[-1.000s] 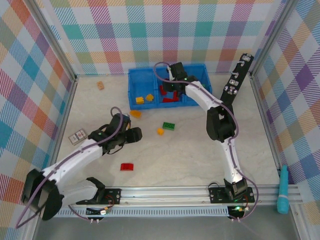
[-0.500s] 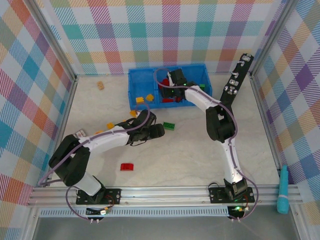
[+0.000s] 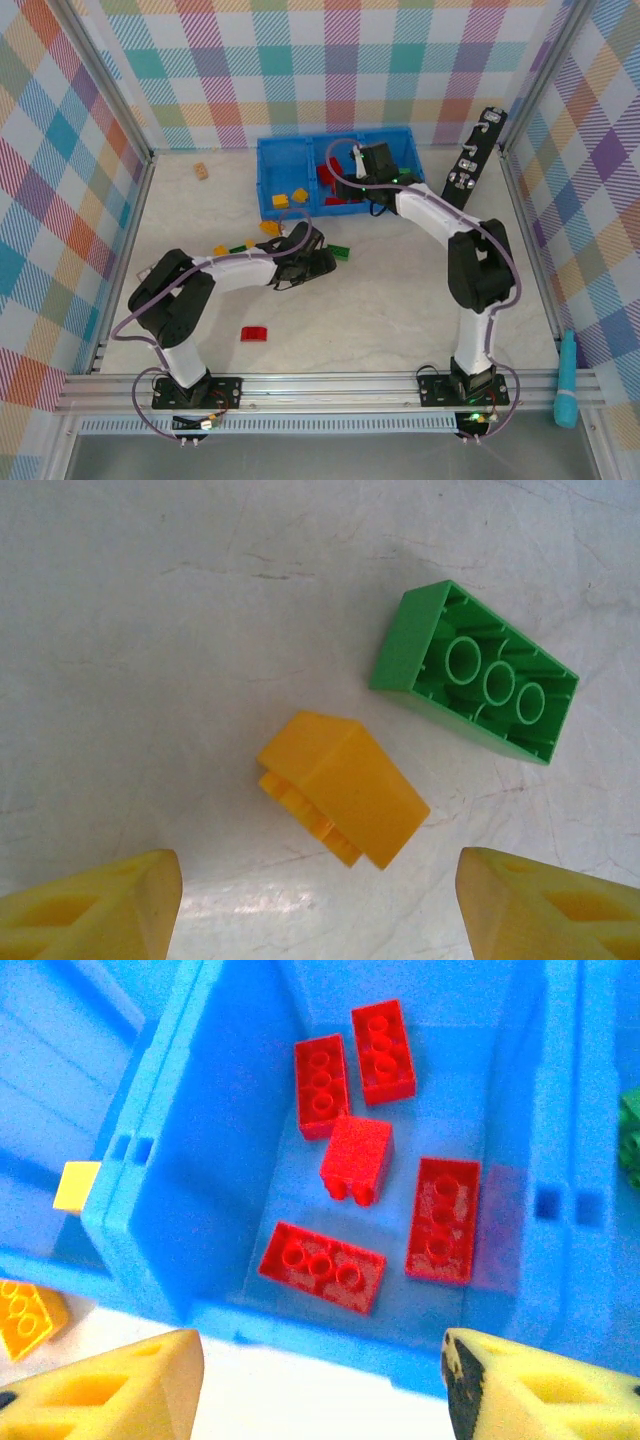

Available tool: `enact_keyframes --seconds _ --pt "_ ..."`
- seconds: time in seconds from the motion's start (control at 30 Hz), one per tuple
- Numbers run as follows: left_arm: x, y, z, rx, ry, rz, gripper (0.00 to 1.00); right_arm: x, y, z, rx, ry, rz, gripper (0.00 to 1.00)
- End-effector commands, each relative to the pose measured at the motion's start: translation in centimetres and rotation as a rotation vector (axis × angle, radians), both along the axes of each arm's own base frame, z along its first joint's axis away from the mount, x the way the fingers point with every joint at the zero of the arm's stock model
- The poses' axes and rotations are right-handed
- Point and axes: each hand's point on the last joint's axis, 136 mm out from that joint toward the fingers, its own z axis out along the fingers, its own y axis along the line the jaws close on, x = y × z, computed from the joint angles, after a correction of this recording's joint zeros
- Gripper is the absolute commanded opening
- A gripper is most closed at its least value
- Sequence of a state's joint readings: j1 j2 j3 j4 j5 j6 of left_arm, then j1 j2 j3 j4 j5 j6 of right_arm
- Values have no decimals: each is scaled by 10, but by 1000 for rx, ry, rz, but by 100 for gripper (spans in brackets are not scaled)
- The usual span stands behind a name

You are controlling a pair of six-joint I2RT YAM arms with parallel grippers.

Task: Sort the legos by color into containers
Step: Place the lego in the container, then pick up the lego from the center of the table.

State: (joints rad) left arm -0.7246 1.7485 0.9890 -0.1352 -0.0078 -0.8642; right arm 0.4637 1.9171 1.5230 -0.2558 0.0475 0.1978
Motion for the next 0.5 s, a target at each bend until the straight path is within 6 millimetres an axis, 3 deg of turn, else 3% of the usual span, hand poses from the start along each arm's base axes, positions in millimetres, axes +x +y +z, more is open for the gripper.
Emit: enact_keyframes --seconds 0.0,0.2,0.47 --pt "8 -11 1 -20 0 3 72 -14 -6 2 27 -2 1 66" --pt "5 -7 -18 31 43 -4 67 -43 -23 -15 5 41 -18 67" --pt "10 -1 -26 107 31 -13 61 -62 -28 -32 2 103 -14 68"
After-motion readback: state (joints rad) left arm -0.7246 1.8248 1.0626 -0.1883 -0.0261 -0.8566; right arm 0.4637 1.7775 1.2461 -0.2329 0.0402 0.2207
